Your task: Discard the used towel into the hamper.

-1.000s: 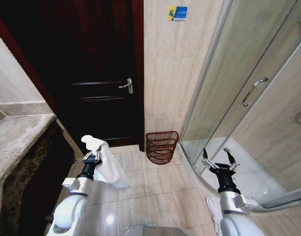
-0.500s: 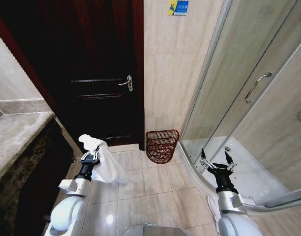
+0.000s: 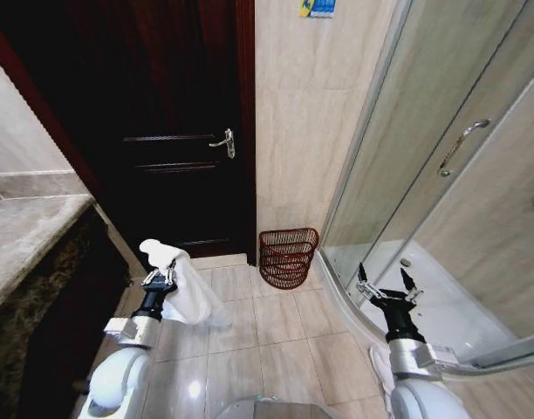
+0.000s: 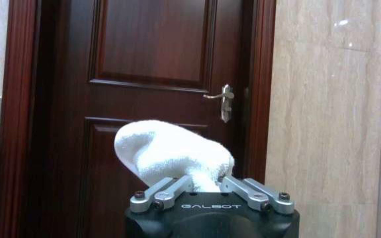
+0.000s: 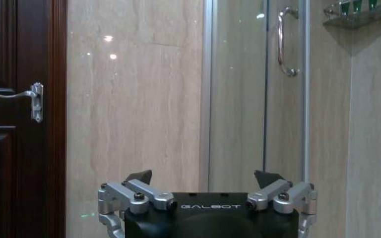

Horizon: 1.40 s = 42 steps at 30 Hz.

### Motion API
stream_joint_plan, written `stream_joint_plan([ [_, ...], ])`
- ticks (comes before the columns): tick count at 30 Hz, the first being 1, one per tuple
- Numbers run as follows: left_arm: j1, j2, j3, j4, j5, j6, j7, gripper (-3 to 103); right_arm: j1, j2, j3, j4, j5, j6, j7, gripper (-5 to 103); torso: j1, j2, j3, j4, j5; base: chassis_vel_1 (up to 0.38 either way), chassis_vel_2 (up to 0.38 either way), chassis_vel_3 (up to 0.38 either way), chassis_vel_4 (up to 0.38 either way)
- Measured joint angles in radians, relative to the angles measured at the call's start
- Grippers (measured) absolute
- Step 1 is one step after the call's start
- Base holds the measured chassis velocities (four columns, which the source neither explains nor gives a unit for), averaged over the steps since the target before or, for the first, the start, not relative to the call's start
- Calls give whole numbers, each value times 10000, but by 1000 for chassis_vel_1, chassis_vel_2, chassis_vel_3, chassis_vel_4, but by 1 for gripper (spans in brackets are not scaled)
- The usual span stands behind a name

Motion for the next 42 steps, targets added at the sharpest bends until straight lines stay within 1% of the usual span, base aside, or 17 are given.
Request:
stream_joint_plan([
  [1,0,0,0,0,0,0,0,7,0,0,0,0,0,0,0,100,0,0,0,0,0,0,0,0,0],
  [11,43,-11,19,2,30,-14,1,7,-107,47,-8,-84,-46,200,-12,100,-220,-498,-277,0,0,0,0,0,0],
  [12,43,-11,19,2,30,-14,1,7,-107,47,-8,-84,-46,200,-12,100,-220,-498,-277,0,0,0,0,0,0],
  [15,53,-4,14,2,33,-25,6,7,-137,69,-7,-118,-55,282,-20,100,-310,-709,-401,0,0,0,0,0,0],
  [16,53,-4,14,2,33,-25,6,7,-137,69,-7,-118,-55,282,-20,100,-310,-709,-401,0,0,0,0,0,0],
  [20,61,38,-6,14,34,-45,23,7,-129,52,12,-120,-59,299,-20,100,-408,-933,-528,0,0,0,0,0,0],
  [32,52,34,6,90,29,-93,33,7,-164,65,28,-116,-87,299,-20,100,-621,-1413,-793,-1,0,0,0,0,0],
  [35,58,27,12,122,29,-123,34,7,-151,63,14,-161,-119,299,-37,100,-696,-1594,-900,0,0,0,0,0,0],
  [36,58,27,12,122,29,-123,34,7,-151,63,14,-161,-119,299,-37,100,-696,-1594,-900,0,0,0,0,0,0],
  [42,50,42,0,203,24,-202,98,7,-137,81,-58,-191,-276,299,-24,100,-814,-1871,-1057,0,0,0,0,0,0],
])
